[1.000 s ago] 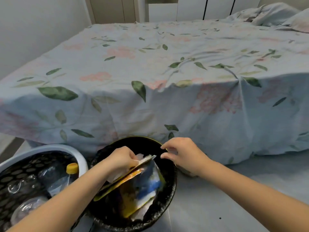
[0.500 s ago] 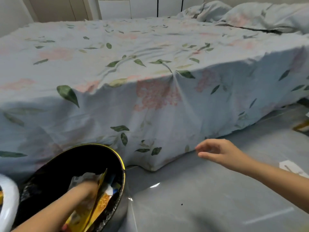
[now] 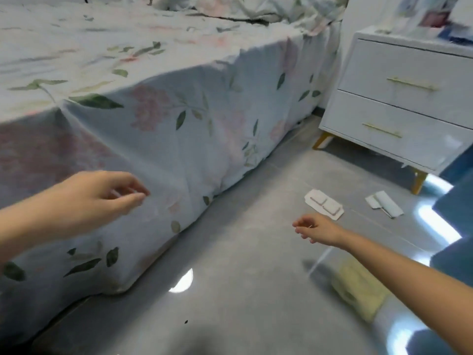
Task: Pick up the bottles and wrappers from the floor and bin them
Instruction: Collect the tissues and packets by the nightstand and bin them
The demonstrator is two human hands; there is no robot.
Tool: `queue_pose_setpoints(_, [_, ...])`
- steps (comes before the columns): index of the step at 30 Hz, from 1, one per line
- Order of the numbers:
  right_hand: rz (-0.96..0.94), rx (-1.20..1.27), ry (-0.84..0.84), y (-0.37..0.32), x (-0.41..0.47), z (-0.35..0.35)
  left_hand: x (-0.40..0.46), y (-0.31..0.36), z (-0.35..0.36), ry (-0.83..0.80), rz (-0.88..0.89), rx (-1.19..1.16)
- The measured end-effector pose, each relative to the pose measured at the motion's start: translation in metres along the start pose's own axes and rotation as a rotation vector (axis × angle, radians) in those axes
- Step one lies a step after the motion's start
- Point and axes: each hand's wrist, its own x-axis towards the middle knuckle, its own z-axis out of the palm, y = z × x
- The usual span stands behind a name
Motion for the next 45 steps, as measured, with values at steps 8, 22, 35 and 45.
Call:
queue_pose_setpoints(8, [0.262,-0.066,0.317,0.136,-0.027,-0.045,0.141,0.118,0.193,-0.309,0.123,0.092])
queue_pose_setpoints(22, [0.461,-0.388,0.186,0.221,-0.006,-0.026,0.218,0.194,0.371,-0.553,0.148,0.132])
queue_pose_setpoints(35, [0.198,-0.074,0.245,0.258,0.043,-0.087,0.372,0.252,0.435,-0.23,0.361,0.431])
queue_pose_setpoints(45, [0.486,0.054,0.695,0.3,0.145,-0.202,0.404,0.265,0.443,-0.319,0.333,0.407])
